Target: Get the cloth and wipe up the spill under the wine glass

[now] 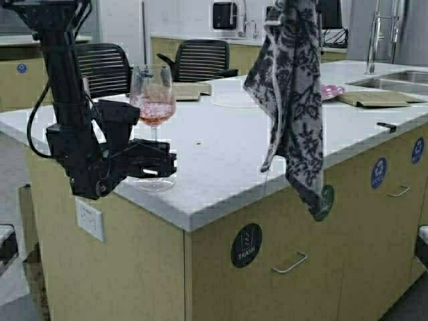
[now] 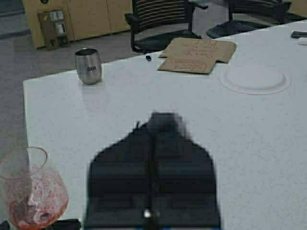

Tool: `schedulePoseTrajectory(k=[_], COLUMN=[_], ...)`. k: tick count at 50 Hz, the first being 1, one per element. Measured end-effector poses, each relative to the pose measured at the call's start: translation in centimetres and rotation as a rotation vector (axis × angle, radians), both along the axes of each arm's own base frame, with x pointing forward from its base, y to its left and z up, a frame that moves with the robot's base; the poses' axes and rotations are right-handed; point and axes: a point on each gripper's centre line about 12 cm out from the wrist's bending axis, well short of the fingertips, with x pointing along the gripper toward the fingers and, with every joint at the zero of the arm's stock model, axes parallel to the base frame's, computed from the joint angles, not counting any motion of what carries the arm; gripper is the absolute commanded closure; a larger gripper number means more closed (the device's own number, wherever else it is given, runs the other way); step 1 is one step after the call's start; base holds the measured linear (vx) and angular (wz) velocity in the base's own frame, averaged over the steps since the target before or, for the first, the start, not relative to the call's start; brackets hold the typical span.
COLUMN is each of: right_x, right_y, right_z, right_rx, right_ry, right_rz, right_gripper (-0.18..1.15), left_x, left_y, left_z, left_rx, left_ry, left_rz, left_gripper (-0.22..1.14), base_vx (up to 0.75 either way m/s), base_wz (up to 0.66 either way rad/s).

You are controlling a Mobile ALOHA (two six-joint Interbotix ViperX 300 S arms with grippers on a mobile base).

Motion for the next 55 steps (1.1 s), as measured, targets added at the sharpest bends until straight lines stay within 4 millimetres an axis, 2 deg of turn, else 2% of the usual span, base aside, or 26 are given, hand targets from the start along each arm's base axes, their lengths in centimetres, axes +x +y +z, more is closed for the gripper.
schedulePoseTrajectory(k=[5,11,22,28,32,37,45,55], right_x=[0.6,1.9,6.0,8.7,10.5,12.7,15.1,17.2], right_y=[0.2,0.7,2.6,3.9,4.8,5.8,6.9,8.0], right_z=[0.5,1.5,5.1,5.7,5.2,3.5,-0.4,-4.8], right_rx=[0.018,0.052,0.099,0.103,0.099,0.085,0.051,0.015], right_ry=[-0.005,-0.016,-0.089,-0.096,-0.082,-0.055,0.008,0.071], right_rz=[-0.004,-0.01,-0.01,-0.008,-0.007,-0.007,-0.006,-0.004], right_gripper=[0.9,0.9,0.9,0.9,0.9,0.9,0.9,0.9], left_x=[-0.4,-1.2,-3.2,-4.6,-5.6,-6.8,-8.1,-8.6], left_y=[0.1,-0.1,-0.2,0.0,0.2,0.3,0.4,0.3], left_z=[0.6,2.2,6.1,8.3,9.8,12.2,16.4,22.0], left_rx=[0.0,-0.017,-0.078,-0.092,-0.103,-0.117,-0.136,-0.135], left_ry=[0.004,0.007,0.015,0.009,0.002,-0.02,-0.048,-0.072], left_rz=[-0.002,-0.026,-0.066,-0.076,-0.081,-0.092,-0.105,-0.105], left_gripper=[0.58,0.58,0.58,0.58,0.58,0.58,0.58,0.58], base_vx=[0.02,0.01,0.0,0.0,0.0,0.01,0.01,0.0], base_wz=[-0.01,0.0,0.0,0.0,0.01,0.03,0.02,0.0])
